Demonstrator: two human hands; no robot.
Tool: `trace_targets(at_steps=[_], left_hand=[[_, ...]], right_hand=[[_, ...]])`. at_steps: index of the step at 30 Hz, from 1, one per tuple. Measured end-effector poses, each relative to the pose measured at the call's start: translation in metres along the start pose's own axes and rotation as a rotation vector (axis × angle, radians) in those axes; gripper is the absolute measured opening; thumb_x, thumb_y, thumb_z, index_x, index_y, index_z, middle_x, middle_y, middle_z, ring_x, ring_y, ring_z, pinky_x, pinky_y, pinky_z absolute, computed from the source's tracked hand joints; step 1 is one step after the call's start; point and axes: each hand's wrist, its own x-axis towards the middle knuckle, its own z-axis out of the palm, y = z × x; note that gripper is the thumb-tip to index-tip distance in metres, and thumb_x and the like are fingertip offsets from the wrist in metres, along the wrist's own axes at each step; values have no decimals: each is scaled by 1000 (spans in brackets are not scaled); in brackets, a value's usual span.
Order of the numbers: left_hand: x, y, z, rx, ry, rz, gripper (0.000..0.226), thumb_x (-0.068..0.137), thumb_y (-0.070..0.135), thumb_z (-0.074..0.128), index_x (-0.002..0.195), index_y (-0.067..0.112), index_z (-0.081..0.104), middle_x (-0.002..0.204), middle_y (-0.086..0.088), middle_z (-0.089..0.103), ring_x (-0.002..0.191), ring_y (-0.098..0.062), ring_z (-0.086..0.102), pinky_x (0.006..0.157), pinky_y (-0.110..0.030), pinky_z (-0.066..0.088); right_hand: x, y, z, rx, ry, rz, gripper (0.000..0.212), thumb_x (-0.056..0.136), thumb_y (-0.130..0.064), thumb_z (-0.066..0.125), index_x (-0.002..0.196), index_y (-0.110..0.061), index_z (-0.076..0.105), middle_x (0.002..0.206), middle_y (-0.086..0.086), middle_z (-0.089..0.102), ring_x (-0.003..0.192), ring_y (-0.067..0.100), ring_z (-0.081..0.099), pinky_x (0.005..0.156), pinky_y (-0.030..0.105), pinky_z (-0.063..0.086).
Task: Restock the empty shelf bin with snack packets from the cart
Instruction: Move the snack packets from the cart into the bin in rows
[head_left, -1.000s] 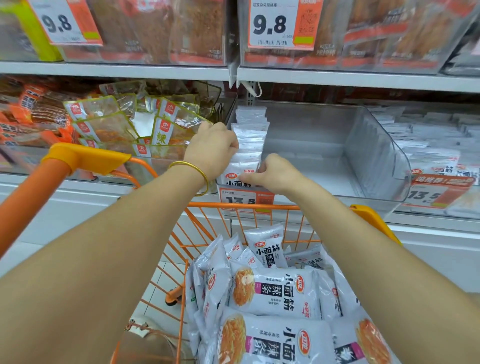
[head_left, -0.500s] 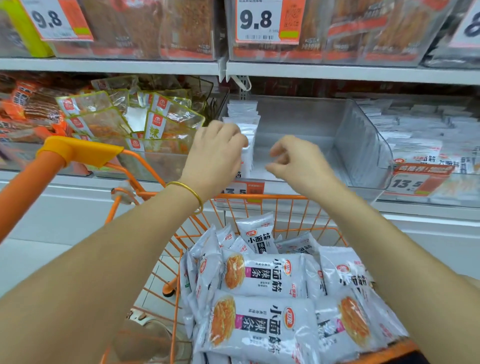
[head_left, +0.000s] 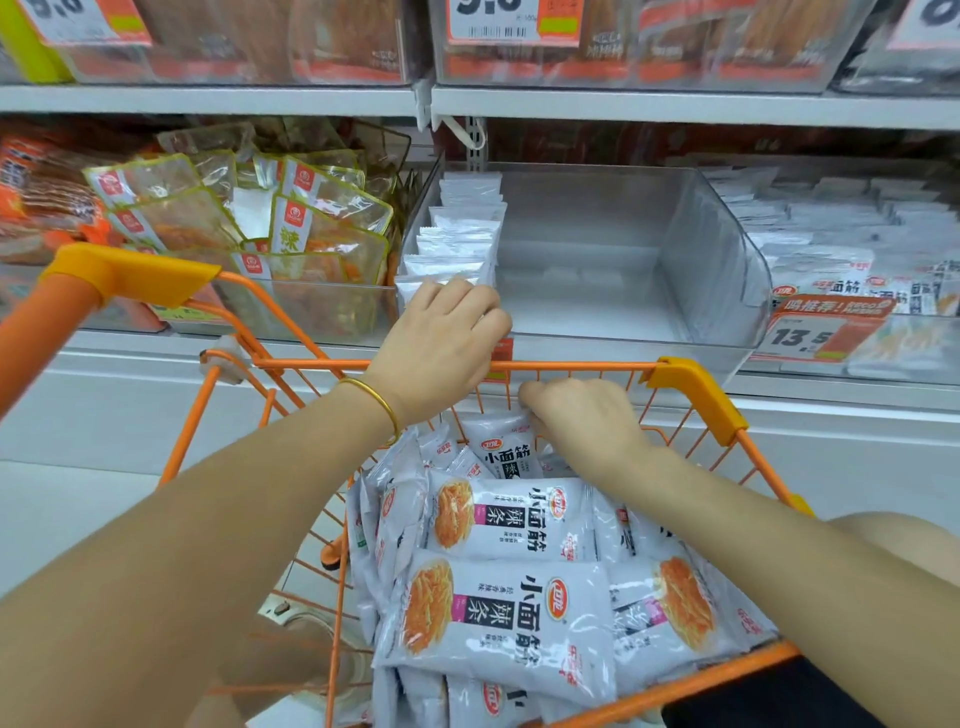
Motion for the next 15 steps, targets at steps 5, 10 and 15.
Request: trace_targets(at_steps=[5, 10, 15], left_hand=[[1, 3, -5, -108, 54, 28, 27, 92, 27, 39, 91, 10, 61, 98, -8, 59, 86, -31, 52, 74, -39, 35], [20, 6, -20, -435, 34, -44, 43, 95, 37, 30, 87, 10, 63, 93, -4, 57, 87, -23, 46, 81, -33, 36], [37, 18, -30, -964, -102, -380, 19, 91, 35, 55, 105, 22, 54, 89, 9, 56, 82, -9, 52, 74, -27, 43]], right_hand=[[-4, 16, -32, 319, 30, 65, 9, 92, -27, 53, 92, -22, 61, 91, -2, 50, 89, 23, 57, 66, 31, 41], [-4, 40, -61, 907, 142, 202, 19, 92, -13, 55, 76, -20, 49, 68, -5, 52, 60, 10, 55, 52, 28, 45], [3, 53, -72, 1210, 256, 282, 19, 95, -11, 51, 77, -19, 50, 68, 1, 59, 62, 11, 57, 50, 24, 50]])
